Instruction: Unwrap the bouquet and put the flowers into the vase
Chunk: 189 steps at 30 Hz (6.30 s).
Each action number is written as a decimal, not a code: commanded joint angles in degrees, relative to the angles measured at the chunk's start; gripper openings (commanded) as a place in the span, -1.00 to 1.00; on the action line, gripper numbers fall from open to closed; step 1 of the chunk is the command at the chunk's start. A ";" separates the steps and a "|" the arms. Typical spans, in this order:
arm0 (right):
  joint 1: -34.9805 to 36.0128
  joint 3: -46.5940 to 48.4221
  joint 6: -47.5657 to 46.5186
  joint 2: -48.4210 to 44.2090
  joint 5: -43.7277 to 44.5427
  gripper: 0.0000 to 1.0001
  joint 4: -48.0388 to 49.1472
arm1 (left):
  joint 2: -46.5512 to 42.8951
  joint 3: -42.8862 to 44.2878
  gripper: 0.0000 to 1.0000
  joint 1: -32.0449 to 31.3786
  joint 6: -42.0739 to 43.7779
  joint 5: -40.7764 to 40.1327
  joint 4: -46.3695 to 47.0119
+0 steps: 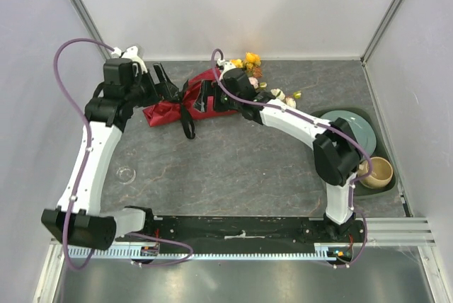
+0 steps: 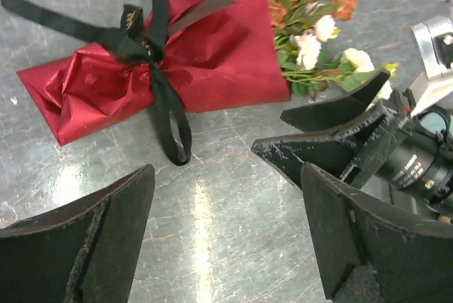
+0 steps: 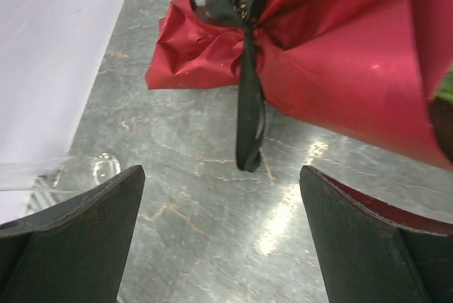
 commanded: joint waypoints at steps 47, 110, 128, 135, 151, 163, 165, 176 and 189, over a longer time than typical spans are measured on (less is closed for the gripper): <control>-6.93 -11.98 17.39 10.99 -6.53 0.96 20.95 | 59.64 32.99 0.59 -0.40 12.32 2.62 -4.48; 3.35 28.53 -24.71 26.72 20.54 0.25 -17.89 | -4.27 -43.31 0.61 -3.92 -16.52 16.51 33.67; 4.67 28.88 -24.36 24.35 20.81 -0.80 -16.40 | 0.48 -43.66 0.52 -4.54 -16.34 16.07 35.35; 4.58 27.30 -22.08 19.00 21.33 -1.00 -15.88 | 0.58 -46.20 0.49 -4.53 -20.03 16.95 38.77; 4.41 21.68 -19.97 13.36 19.93 -1.00 -15.08 | -1.71 -49.82 0.45 -4.53 -23.99 17.39 43.79; 4.41 12.45 -17.07 7.74 21.95 -1.00 -12.62 | -4.26 -44.82 0.39 -4.54 -20.04 13.96 38.78; 4.50 11.48 -16.98 7.03 22.30 -1.00 -12.45 | -3.83 -43.41 0.51 -4.53 -18.46 12.13 36.94; 3.79 4.72 -13.47 1.59 21.86 -1.00 -9.81 | 10.93 -33.29 0.33 -4.89 -15.90 19.41 37.80; 1.77 -0.47 -10.91 -3.78 20.54 -1.00 -8.14 | 18.67 -36.02 0.11 -8.75 -18.80 16.25 43.08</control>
